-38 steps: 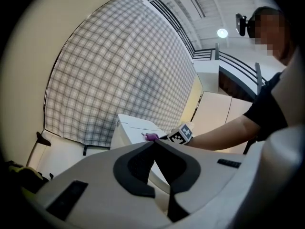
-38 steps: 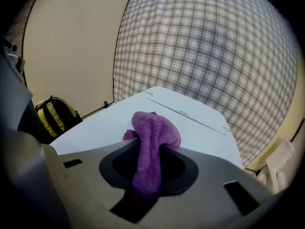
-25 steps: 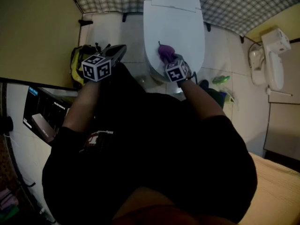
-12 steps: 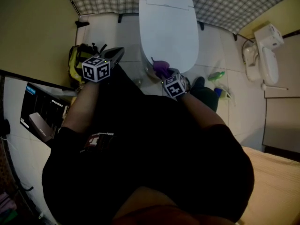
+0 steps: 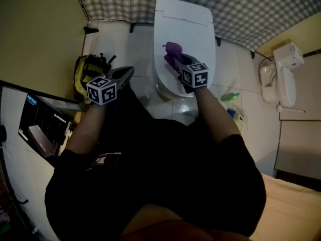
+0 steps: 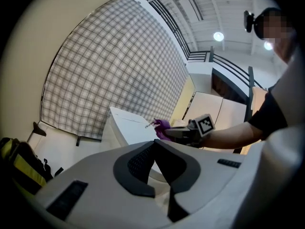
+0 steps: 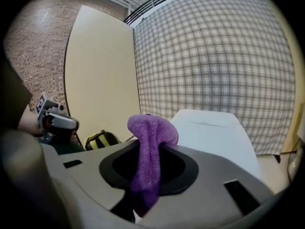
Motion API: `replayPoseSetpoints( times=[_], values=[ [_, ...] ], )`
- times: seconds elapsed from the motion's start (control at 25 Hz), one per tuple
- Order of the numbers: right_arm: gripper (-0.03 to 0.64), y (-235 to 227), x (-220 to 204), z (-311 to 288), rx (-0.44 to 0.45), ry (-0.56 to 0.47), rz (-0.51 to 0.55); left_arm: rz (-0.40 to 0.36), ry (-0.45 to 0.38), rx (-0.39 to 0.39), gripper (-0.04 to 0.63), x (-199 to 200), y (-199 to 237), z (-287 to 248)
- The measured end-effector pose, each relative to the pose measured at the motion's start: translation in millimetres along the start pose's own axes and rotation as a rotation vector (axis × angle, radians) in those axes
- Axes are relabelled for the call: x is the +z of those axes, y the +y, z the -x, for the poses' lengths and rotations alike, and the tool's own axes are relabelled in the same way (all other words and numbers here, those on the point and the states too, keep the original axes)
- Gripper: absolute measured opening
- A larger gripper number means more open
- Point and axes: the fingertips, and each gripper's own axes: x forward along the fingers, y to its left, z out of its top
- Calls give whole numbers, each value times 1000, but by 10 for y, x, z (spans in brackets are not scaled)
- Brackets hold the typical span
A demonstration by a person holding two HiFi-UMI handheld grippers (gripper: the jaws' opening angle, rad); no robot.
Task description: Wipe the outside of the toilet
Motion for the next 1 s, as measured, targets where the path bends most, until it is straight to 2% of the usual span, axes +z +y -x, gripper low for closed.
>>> replayPoseSetpoints(
  times=[0.16, 0.32, 0.56, 0.72, 1.0],
  values=[
    [100, -586, 441, -620, -81, -3, 35, 14, 23, -9, 3, 8, 34, -48],
    [100, -1275, 781, -1231, -180, 22, 26, 11, 61, 11, 3, 51, 185, -137],
    [101, -1896, 1094, -2076, -273, 85, 49, 80, 62, 57, 3, 196, 569, -122],
    [101, -2072, 1364, -2559, -263, 109, 74, 75, 63, 83, 3, 274, 807, -229],
    [101, -2310, 1693, -3287, -268, 157, 86, 109, 45, 126, 3, 509, 1176, -367]
  ],
)
